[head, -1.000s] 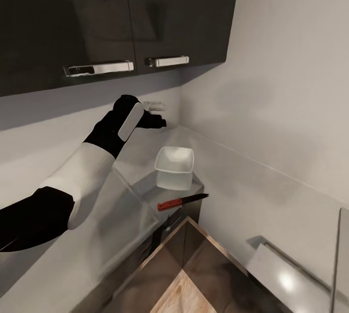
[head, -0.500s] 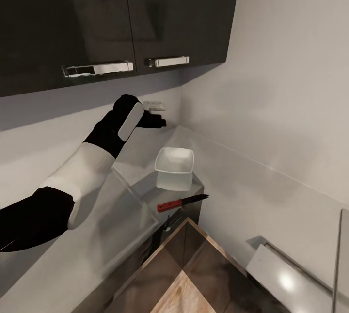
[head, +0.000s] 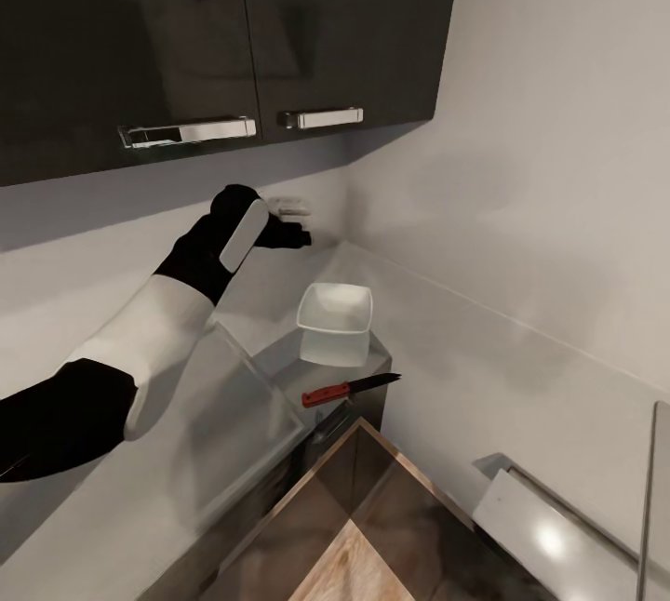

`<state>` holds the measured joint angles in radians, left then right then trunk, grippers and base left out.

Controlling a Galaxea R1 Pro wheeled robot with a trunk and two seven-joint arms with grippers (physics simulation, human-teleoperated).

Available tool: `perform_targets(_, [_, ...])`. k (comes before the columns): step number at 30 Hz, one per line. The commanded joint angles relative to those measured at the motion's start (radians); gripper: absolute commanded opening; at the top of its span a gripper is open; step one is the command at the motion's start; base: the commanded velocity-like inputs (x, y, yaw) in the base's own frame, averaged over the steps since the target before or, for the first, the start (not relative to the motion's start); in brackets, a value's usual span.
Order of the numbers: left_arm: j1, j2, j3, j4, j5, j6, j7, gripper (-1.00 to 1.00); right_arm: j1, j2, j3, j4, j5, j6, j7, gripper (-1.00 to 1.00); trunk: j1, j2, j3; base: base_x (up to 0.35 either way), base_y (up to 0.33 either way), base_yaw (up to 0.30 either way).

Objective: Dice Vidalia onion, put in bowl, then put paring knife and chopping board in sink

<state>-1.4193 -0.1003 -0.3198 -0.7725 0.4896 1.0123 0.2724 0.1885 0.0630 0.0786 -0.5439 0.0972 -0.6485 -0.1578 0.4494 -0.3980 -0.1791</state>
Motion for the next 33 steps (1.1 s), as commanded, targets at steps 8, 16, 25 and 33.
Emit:
perform_targets(8, [0.0, 0.023, -0.002, 0.084, 0.012, 0.002, 0.01, 1.0, 0.0, 0.0, 0.003, -0.002, 0.01, 0.003, -0.011, 1.0, 0.001, -0.002, -0.003, 0.0, 0.0, 0.0])
perform_targets(16, [0.0, 0.022, -0.002, 0.094, 0.012, 0.002, 0.01, 1.0, 0.0, 0.0, 0.002, -0.002, 0.01, 0.003, -0.011, 1.0, 0.001, -0.002, -0.013, 0.016, 0.0, 0.0])
perform_targets(25, [0.0, 0.022, -0.002, 0.096, 0.012, 0.002, 0.01, 1.0, 0.0, 0.0, 0.002, -0.002, 0.01, 0.003, -0.011, 1.0, 0.001, -0.002, -0.025, 0.07, 0.0, 0.0])
perform_targets(33, [0.0, 0.022, -0.003, 0.096, 0.012, 0.002, 0.01, 1.0, 0.0, 0.0, 0.003, -0.002, 0.01, 0.003, -0.011, 1.0, 0.001, -0.002, -0.037, 0.033, 0.0, 0.0])
